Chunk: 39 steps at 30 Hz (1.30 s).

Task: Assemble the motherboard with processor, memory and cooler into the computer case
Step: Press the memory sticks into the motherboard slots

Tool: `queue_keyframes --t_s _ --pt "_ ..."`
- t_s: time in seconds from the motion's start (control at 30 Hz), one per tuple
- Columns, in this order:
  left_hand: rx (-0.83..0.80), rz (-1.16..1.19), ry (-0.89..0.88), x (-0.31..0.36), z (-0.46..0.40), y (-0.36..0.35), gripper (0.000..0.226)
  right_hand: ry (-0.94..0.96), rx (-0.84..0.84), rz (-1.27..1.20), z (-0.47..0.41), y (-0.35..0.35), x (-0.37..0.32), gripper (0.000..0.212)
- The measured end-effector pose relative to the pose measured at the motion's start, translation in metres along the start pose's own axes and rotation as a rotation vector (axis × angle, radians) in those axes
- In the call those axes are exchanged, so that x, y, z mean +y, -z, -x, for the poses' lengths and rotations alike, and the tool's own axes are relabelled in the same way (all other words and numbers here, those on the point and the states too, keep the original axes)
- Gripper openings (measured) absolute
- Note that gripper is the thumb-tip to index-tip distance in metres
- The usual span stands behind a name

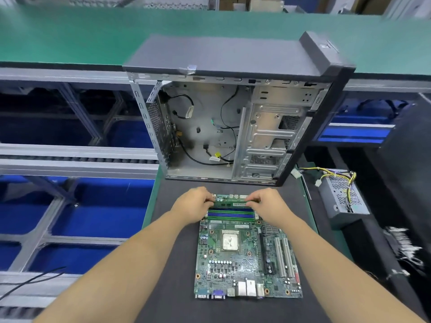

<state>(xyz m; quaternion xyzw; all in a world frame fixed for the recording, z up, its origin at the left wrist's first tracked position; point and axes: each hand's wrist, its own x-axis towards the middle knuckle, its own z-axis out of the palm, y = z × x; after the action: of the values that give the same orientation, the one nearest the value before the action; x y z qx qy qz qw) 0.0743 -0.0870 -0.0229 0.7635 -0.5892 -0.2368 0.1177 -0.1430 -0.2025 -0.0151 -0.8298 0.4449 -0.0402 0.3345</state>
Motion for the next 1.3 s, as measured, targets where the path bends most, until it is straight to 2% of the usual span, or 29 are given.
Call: queue_keyframes --t_s 0.3,0.47,0.67,0.8,0.93,1.1,1.3 --pt "0.116 -0.129 -0.038 0.004 0.003 -0.003 0.026 0.041 0.043 0.075 0.002 -0.009 0.005 0.018" --pt "0.059 -0.158 -0.031 0.003 0.002 -0.003 0.027 0.034 0.016 0.109 0.003 -0.014 0.003 0.016" --pt "0.103 -0.145 -0.025 0.003 0.002 -0.004 0.026 0.043 0.068 0.065 0.003 -0.012 0.002 0.019" --pt "0.048 -0.17 -0.022 0.004 0.002 -0.004 0.026 0.056 0.059 0.08 0.005 -0.013 0.003 0.017" --pt "0.121 -0.151 -0.023 0.002 0.001 -0.003 0.026 0.065 0.122 0.044 0.005 -0.012 0.002 0.018" --pt "0.041 -0.184 -0.025 0.002 0.001 -0.003 0.026 0.068 0.068 0.1 0.004 -0.013 0.002 0.018" --pt "0.092 -0.158 -0.04 0.003 0.003 -0.004 0.025 0.072 0.112 0.072 0.008 -0.014 0.003 0.02"
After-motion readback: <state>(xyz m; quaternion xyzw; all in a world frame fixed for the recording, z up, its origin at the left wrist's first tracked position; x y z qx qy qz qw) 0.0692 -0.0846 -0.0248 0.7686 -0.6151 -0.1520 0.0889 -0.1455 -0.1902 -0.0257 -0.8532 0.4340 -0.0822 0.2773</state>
